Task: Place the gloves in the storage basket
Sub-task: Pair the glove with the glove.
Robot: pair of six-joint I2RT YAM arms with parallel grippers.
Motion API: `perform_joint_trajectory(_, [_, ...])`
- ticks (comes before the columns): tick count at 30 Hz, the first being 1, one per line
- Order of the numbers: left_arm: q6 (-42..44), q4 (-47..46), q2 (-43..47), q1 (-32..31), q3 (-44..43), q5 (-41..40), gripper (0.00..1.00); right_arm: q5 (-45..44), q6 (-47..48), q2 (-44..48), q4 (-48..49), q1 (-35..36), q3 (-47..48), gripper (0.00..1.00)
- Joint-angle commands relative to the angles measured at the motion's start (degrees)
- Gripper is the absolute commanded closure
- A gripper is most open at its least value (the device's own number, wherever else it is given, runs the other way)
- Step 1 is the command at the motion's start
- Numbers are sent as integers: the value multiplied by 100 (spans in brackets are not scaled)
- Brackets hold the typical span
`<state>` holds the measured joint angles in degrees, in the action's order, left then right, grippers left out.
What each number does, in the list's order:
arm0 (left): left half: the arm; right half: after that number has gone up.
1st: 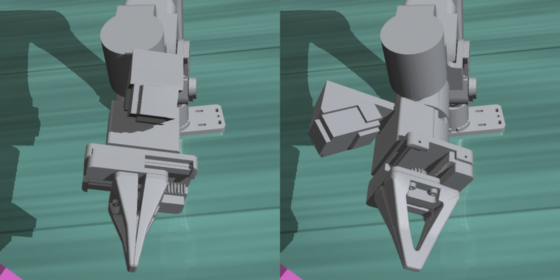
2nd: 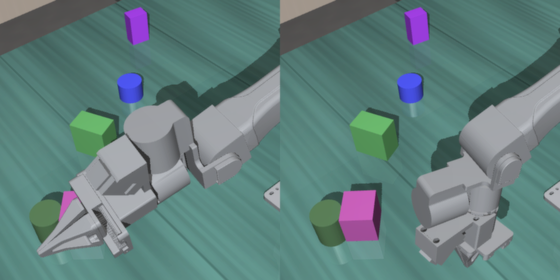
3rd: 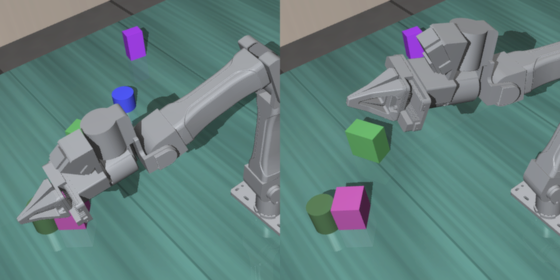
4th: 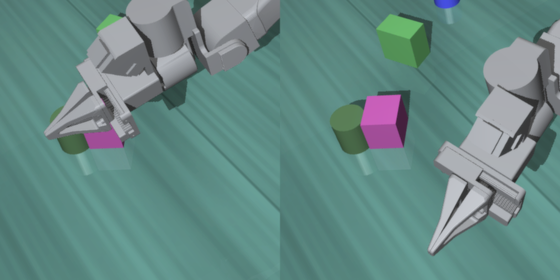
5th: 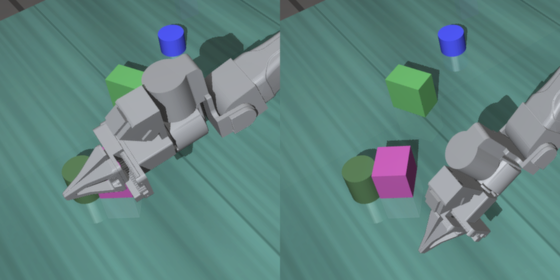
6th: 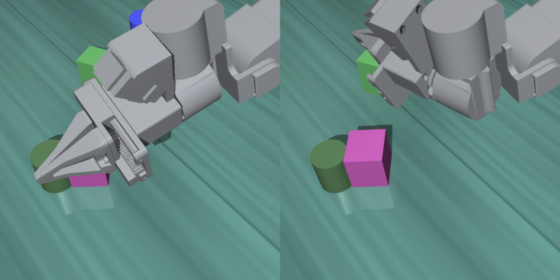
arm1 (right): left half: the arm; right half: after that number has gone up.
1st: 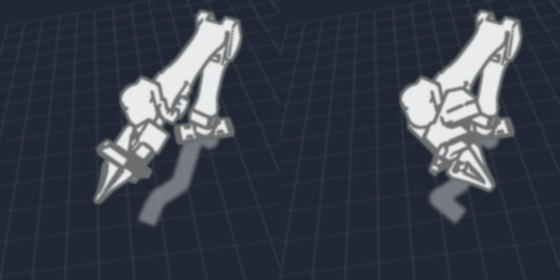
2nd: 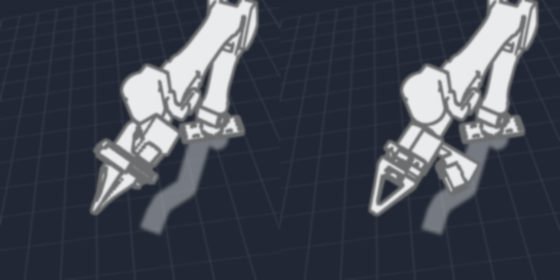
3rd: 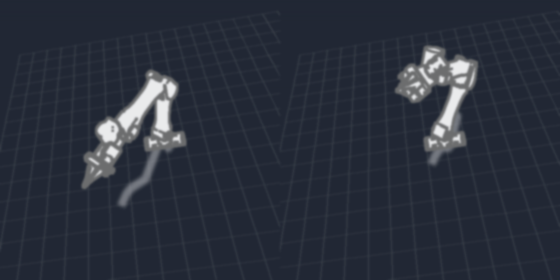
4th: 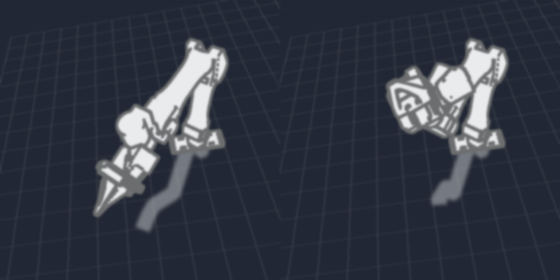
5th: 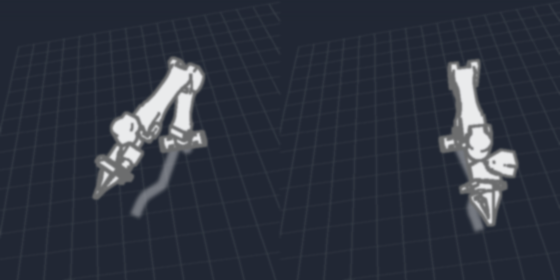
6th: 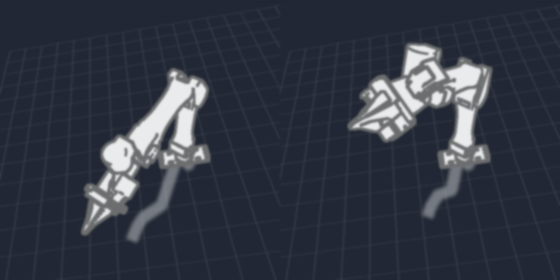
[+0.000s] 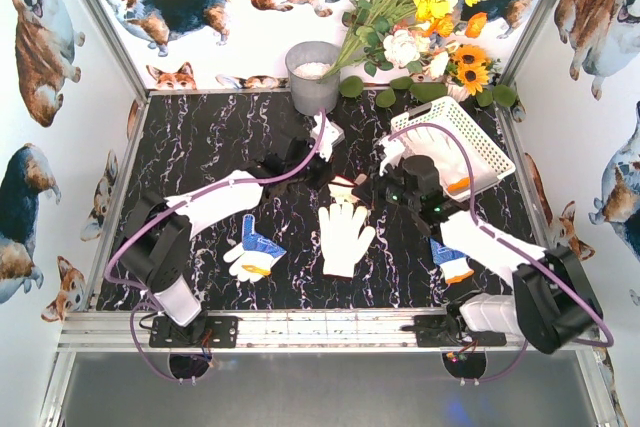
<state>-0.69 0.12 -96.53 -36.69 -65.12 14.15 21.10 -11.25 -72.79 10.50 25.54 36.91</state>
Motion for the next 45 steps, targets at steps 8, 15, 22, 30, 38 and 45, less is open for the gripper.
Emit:
perform_joint_trajectory(8, [-114, 242, 637, -262, 546, -148, 100, -331, -527, 836, -311, 327, -548, 100])
perform_joint_trajectory(15, [-263, 307, 856, -610, 925, -343, 100, -704, -782, 1140, -337, 719, -868, 100])
perform_joint_trajectory(22, [-578, 122, 1138, -891, 1409, -650, 100, -1024, -1089, 1315, -366, 886, -1089, 100])
perform_joint_trajectory(30, [-960, -134, 1546, -1283, 2062, -918, 100, -1131, -1421, 1368, -767, 1181, -1111, 96])
perform_joint_trajectory(38, [-1443, -546, 1610, -1703, 2682, -1075, 100, -1181, -2030, 1729, -1888, 1199, -850, 63])
perform_joint_trajectory(45, [-1721, -739, 1696, -1781, 2873, -842, 85, -2121, -2822, 2317, -2933, 1138, -799, 50])
